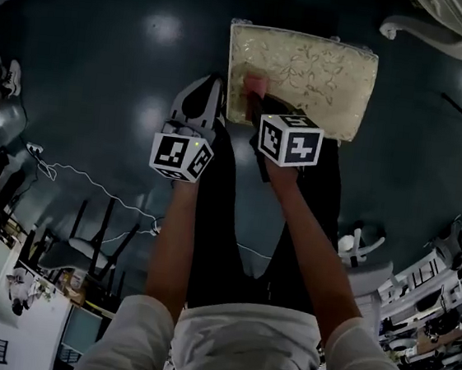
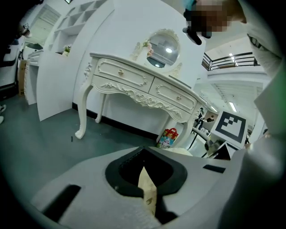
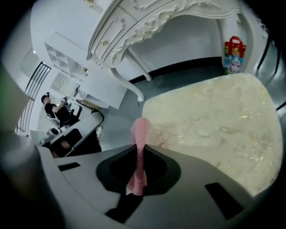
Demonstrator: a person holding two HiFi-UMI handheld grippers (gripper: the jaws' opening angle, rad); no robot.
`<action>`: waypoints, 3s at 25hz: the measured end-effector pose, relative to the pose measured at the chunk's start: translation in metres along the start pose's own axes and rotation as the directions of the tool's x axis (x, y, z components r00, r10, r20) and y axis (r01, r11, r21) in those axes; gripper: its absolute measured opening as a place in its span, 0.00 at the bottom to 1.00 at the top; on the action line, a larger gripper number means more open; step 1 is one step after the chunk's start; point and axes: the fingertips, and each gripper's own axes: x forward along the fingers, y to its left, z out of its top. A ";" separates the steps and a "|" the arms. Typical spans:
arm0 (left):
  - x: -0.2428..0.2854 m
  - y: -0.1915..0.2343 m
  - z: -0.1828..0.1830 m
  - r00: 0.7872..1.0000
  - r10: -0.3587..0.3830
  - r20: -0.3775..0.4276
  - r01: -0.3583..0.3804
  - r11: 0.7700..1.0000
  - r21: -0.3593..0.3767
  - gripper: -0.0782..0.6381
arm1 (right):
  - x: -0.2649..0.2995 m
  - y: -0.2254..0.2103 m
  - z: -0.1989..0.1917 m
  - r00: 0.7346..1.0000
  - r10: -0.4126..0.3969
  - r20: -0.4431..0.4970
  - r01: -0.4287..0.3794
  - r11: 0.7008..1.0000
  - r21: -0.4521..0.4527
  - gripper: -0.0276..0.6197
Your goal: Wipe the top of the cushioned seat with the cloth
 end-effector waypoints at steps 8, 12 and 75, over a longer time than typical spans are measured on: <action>-0.030 0.033 -0.008 0.998 0.061 0.009 -0.061 0.997 -0.043 0.13 | 0.062 0.032 -0.025 0.993 -0.041 -0.108 0.035 0.998 -0.061 0.08; -0.028 0.028 -0.012 0.999 0.050 0.005 -0.050 0.998 -0.042 0.13 | 0.065 0.024 -0.026 0.992 -0.046 -0.118 0.041 0.998 -0.047 0.08; 0.036 -0.100 -0.015 0.995 -0.095 -0.030 0.096 0.995 0.020 0.13 | -0.134 -0.161 0.007 0.944 -0.283 0.167 0.240 0.941 0.238 0.08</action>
